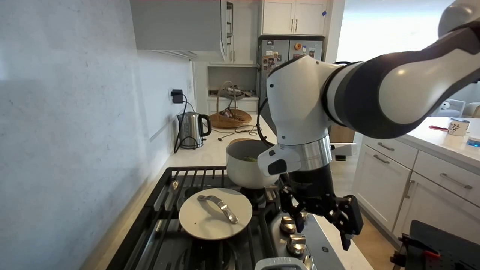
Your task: Turn the second knob from the left clockwise
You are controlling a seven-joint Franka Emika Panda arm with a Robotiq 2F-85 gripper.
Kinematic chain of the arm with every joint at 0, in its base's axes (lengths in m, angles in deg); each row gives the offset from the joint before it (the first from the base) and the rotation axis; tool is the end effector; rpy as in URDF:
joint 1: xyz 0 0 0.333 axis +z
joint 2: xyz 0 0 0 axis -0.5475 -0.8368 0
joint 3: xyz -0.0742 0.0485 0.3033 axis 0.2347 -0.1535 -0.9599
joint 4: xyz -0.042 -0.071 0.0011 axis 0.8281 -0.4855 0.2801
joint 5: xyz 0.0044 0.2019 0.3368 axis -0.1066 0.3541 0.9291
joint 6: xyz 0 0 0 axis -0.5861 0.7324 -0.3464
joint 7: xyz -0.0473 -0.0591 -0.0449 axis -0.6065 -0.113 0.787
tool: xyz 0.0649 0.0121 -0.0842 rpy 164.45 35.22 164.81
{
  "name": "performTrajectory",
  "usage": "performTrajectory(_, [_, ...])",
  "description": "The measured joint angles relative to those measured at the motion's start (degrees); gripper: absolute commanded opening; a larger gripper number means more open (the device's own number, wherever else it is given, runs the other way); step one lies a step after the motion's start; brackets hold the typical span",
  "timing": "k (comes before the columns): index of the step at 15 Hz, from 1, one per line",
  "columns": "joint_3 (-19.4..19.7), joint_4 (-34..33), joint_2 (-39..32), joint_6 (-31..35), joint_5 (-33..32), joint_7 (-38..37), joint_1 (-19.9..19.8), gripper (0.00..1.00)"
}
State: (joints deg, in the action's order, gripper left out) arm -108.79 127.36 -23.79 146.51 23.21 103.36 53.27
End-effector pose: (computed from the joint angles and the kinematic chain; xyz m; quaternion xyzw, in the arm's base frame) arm 0.4119 0.3650 0.3866 -0.7063 -0.6942 0.1271 0.0552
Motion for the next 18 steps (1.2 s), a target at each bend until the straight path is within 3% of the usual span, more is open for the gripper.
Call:
performTrajectory(9, [-0.63, 20.22, 10.05, 28.86, -0.02, 5.17, 0.87, 1.00])
performTrajectory(13, [-0.64, 25.54, 13.54, 34.59, -0.10, 6.77, 2.29, 1.00])
performTrajectory(18, [-0.63, 27.30, 14.84, 36.02, -3.00, 7.66, 3.74, 1.00])
